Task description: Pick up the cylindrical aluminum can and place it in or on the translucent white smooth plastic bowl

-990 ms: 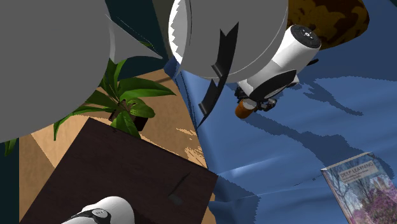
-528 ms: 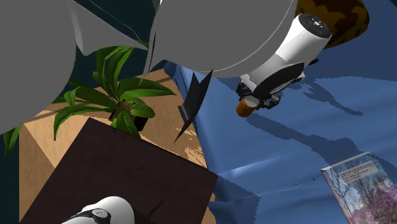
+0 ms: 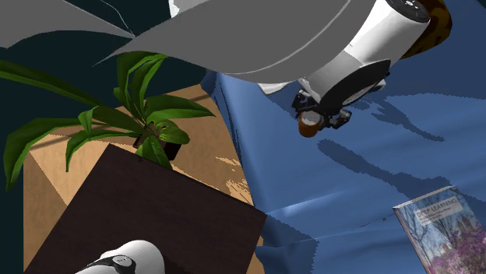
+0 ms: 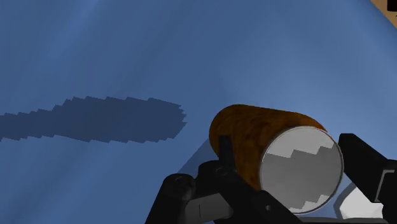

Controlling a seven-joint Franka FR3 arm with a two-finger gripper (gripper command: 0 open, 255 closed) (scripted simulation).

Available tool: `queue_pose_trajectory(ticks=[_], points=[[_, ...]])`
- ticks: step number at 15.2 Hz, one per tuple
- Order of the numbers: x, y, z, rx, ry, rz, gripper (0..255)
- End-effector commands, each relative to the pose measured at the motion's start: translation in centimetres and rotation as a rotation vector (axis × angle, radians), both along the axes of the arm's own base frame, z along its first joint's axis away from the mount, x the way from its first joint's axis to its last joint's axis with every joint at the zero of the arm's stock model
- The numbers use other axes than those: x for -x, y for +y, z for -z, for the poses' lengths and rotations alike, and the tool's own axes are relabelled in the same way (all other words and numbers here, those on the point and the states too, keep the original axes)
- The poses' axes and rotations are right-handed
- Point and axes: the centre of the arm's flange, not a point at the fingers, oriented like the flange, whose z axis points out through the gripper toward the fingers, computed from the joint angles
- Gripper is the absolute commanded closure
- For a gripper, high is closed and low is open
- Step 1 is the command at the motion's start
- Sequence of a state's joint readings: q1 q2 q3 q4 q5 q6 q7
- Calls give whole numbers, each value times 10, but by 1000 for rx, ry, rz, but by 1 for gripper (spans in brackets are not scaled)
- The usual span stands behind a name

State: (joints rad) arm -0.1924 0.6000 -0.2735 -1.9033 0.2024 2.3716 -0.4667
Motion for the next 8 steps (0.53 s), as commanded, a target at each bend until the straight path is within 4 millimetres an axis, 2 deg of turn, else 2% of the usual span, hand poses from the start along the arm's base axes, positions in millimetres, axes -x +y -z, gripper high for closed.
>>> queue_pose_trajectory(ticks=[1,8], points=[[0,0,-11,0,0,0,255],[0,0,-48,0,0,0,255]])
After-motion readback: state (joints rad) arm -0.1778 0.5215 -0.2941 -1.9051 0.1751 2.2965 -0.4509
